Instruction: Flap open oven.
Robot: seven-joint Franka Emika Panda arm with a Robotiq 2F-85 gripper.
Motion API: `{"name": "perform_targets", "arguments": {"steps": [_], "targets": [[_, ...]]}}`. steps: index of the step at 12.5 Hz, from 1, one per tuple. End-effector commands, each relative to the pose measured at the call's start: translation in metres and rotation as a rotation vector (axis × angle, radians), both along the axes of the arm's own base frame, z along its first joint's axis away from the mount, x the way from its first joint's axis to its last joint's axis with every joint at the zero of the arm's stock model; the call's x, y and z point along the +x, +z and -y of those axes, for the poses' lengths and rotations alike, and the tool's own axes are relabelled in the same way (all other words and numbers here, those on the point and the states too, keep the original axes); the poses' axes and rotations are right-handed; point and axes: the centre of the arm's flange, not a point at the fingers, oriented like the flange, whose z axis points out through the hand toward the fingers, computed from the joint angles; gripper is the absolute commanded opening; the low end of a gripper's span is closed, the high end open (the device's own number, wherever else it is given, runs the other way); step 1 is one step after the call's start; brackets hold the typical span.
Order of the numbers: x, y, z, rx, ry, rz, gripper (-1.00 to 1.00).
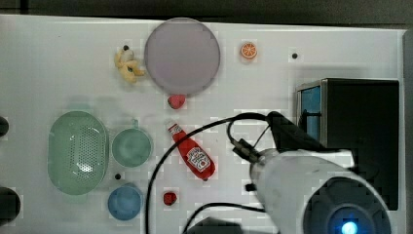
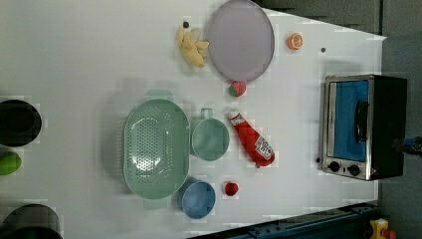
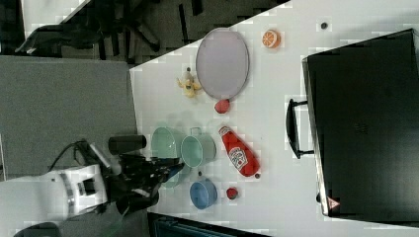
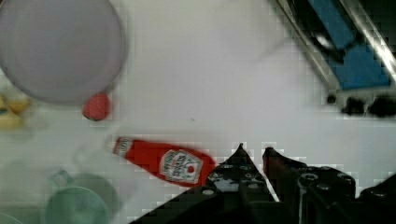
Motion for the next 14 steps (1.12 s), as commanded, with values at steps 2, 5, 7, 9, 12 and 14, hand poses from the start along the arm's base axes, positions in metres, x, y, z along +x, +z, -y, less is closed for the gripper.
{"name": "perform_targets", "arguments": {"steps": [2, 5, 7, 9, 12, 14], "targets": [[-0.005, -0.048, 0.06, -0.039, 0.275, -0.023, -0.65], [0.002, -0.069, 0.097, -0.095, 0.364, 0.01, -0.65], [0.007, -0.089, 0.119, -0.103, 0.361, 0.011, -0.65], [0.012, -0.112, 0.136, -0.113, 0.372, 0.001, -0.65], [0.024, -0.143, 0.155, -0.157, 0.445, 0.01, -0.65], [0.031, -0.164, 0.161, -0.179, 0.506, 0.003, -0.65]]}}
